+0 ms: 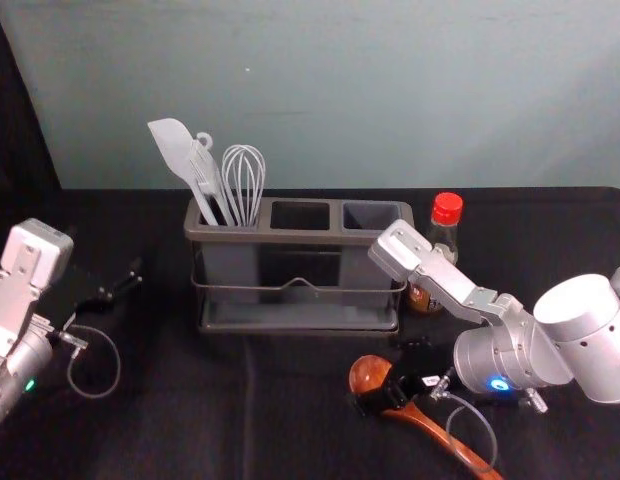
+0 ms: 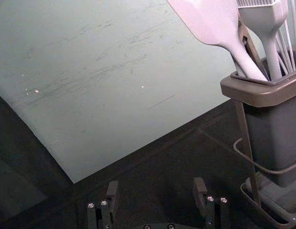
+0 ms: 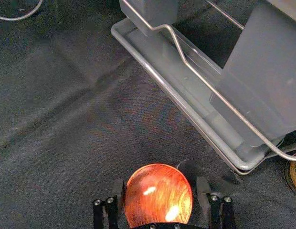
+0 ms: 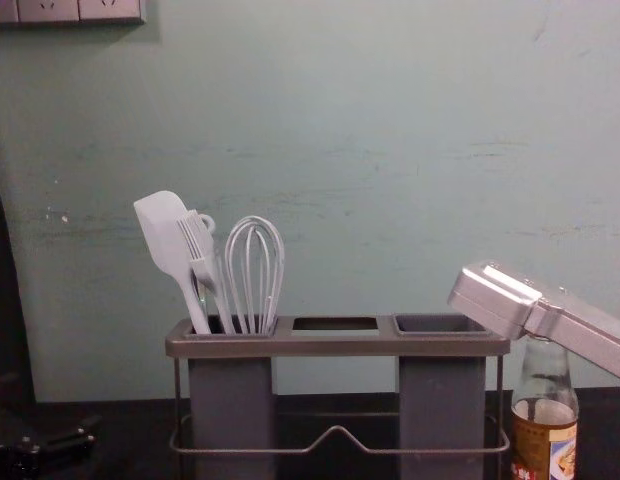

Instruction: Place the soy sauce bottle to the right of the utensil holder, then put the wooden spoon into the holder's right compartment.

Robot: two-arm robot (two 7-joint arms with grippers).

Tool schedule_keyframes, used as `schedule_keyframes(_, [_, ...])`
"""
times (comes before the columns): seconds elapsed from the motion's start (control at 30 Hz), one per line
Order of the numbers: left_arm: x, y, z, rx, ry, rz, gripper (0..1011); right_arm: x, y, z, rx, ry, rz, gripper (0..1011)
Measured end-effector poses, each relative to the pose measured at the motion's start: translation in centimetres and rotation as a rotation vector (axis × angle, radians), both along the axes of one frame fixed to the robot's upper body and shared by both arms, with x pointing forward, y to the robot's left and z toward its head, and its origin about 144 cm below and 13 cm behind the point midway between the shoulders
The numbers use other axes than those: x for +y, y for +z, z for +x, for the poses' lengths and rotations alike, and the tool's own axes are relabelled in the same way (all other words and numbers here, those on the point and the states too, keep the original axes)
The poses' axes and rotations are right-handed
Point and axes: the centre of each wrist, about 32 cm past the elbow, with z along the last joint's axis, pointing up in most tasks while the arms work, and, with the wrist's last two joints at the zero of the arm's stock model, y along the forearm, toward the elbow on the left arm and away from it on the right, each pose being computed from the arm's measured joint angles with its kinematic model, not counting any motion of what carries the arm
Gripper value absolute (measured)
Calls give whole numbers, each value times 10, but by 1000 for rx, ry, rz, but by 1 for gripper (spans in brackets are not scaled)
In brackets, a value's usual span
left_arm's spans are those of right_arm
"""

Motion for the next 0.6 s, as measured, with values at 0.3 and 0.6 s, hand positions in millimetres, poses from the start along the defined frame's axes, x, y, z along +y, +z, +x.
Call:
schedule_keyframes(0.3, [0, 0, 0, 0, 0, 0, 1011, 0, 0, 0, 0, 0, 0, 834])
schedule_keyframes(0.6, [0, 0, 0, 0, 0, 0, 1011, 0, 0, 0, 0, 0, 0, 834])
